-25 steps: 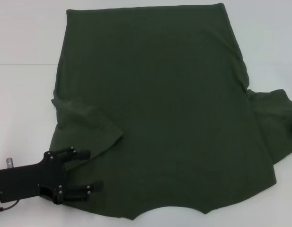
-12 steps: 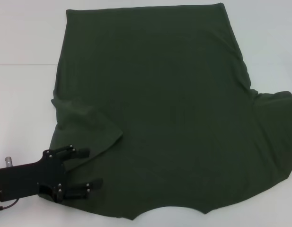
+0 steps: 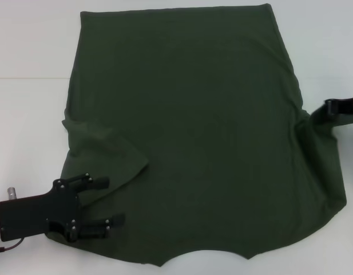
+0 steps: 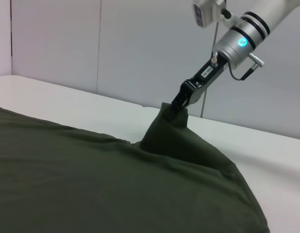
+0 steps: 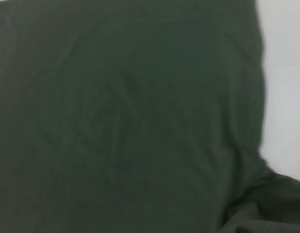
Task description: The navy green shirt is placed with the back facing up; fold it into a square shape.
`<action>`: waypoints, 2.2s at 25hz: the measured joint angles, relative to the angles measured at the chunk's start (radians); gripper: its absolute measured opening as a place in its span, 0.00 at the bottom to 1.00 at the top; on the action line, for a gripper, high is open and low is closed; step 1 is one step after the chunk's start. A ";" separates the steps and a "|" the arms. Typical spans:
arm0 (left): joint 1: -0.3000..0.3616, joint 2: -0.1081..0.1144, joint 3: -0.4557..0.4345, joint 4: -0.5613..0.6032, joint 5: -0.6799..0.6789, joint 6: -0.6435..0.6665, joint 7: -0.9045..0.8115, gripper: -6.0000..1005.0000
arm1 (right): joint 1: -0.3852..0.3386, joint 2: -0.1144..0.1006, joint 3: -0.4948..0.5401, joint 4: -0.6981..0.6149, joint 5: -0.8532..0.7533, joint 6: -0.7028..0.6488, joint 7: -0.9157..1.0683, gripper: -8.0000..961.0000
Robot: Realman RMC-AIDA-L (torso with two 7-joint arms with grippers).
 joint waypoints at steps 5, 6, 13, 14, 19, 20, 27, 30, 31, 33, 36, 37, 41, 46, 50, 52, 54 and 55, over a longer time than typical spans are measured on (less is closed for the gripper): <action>0.000 0.000 0.000 0.000 0.000 -0.002 -0.001 0.88 | 0.038 0.015 -0.067 0.005 -0.005 0.004 0.009 0.03; 0.000 0.000 0.000 0.000 0.000 -0.002 -0.001 0.88 | 0.046 0.017 -0.081 0.007 -0.006 0.004 0.010 0.03; -0.003 0.000 0.000 0.000 0.000 -0.004 -0.001 0.88 | 0.084 0.018 -0.140 0.040 -0.010 0.001 0.011 0.03; -0.003 0.000 0.000 0.000 0.000 -0.004 -0.001 0.88 | 0.086 0.018 -0.149 0.040 -0.010 0.001 0.011 0.03; -0.003 0.000 0.000 0.000 0.000 -0.004 -0.001 0.88 | 0.095 0.022 -0.177 0.041 -0.011 0.006 0.012 0.03; -0.003 0.000 0.000 0.000 0.000 -0.004 -0.001 0.88 | 0.096 0.023 -0.177 0.041 -0.010 0.006 0.012 0.03; -0.006 0.000 0.000 0.000 0.000 -0.005 -0.001 0.88 | 0.109 0.027 -0.178 0.033 -0.008 0.002 0.009 0.03; -0.007 0.000 0.000 0.000 0.000 -0.005 -0.001 0.88 | 0.110 0.027 -0.170 0.032 -0.009 0.001 0.012 0.03; -0.008 -0.001 0.000 0.000 0.000 -0.006 -0.001 0.88 | 0.108 0.026 -0.159 0.031 -0.008 0.001 0.013 0.03; -0.008 -0.001 0.000 0.000 0.000 -0.007 -0.001 0.88 | 0.103 0.023 -0.139 0.031 -0.005 0.001 0.016 0.03; -0.008 -0.003 0.000 0.000 0.000 -0.007 -0.001 0.88 | 0.094 0.016 -0.110 0.031 -0.004 -0.009 0.022 0.03; -0.008 -0.003 0.000 0.000 0.000 -0.007 -0.001 0.88 | 0.091 0.014 -0.105 0.028 -0.004 -0.014 0.023 0.03; -0.009 -0.003 0.000 0.000 0.000 -0.007 -0.001 0.88 | 0.071 0.006 -0.081 0.011 -0.003 -0.025 0.025 0.03; -0.013 -0.003 -0.006 0.000 -0.001 -0.007 -0.003 0.88 | 0.062 0.002 -0.050 -0.010 0.000 -0.043 0.017 0.03; -0.015 -0.003 -0.015 0.000 -0.001 -0.007 -0.004 0.88 | 0.060 0.001 -0.048 -0.045 0.000 -0.066 0.017 0.03; -0.015 -0.003 -0.015 0.000 -0.002 -0.007 -0.004 0.88 | 0.056 0.001 -0.048 -0.062 0.000 -0.074 0.020 0.03; -0.016 -0.003 -0.015 0.000 -0.002 -0.007 -0.004 0.88 | 0.051 0.000 -0.043 -0.081 0.000 -0.086 0.024 0.03; -0.016 -0.003 -0.015 0.000 -0.002 -0.007 -0.004 0.88 | 0.049 -0.002 -0.040 -0.089 0.000 -0.093 0.024 0.03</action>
